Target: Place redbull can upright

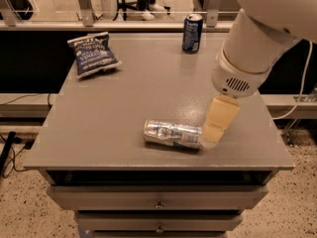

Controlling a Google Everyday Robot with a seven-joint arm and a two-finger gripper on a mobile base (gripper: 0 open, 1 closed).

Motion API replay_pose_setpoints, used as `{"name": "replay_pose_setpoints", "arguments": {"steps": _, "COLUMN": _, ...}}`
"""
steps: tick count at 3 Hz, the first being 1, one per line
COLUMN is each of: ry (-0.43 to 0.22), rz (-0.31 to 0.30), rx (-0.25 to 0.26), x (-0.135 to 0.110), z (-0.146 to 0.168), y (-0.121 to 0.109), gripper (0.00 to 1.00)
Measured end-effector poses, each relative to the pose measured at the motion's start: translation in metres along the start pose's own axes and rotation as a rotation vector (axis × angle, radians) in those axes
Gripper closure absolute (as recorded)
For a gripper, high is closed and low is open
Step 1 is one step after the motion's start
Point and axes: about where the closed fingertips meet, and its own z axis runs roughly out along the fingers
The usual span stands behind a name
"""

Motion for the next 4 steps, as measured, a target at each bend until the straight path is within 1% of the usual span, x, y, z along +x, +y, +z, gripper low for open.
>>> {"name": "replay_pose_setpoints", "arguments": {"steps": 1, "ry": 0.031, "rz": 0.060, "rx": -0.056, "x": -0.018, "z": 0.031, "y": 0.021, "gripper": 0.00}}
{"name": "replay_pose_setpoints", "arguments": {"steps": 2, "ry": 0.051, "rz": 0.088, "rx": -0.088, "x": -0.028, "z": 0.046, "y": 0.037, "gripper": 0.00}}
{"name": "replay_pose_setpoints", "arguments": {"steps": 3, "ry": 0.013, "rz": 0.077, "rx": -0.117, "x": -0.047, "z": 0.060, "y": 0.052, "gripper": 0.00}}
{"name": "replay_pose_setpoints", "arguments": {"steps": 4, "ry": -0.043, "rz": 0.073, "rx": -0.142, "x": -0.068, "z": 0.069, "y": 0.058, "gripper": 0.00}}
